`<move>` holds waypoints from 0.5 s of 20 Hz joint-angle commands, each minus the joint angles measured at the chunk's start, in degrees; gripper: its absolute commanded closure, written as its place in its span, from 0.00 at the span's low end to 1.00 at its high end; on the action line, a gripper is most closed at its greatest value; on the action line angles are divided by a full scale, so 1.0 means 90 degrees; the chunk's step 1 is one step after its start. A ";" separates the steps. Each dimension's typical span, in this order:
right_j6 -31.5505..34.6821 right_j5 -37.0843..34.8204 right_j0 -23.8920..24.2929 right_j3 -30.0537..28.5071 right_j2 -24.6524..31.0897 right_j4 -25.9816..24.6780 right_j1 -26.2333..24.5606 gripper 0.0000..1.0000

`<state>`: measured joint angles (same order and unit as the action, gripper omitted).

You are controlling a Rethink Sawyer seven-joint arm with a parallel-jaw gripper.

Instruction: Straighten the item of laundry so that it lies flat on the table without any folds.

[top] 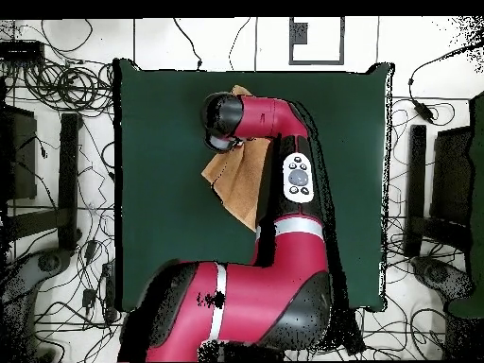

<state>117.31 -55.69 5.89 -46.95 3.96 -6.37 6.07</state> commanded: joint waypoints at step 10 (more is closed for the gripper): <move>0.1092 0.3334 -0.0349 -0.0196 0.0087 -0.0594 -0.1780 1.00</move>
<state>117.30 -52.44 3.45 -46.88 1.28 -7.26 6.09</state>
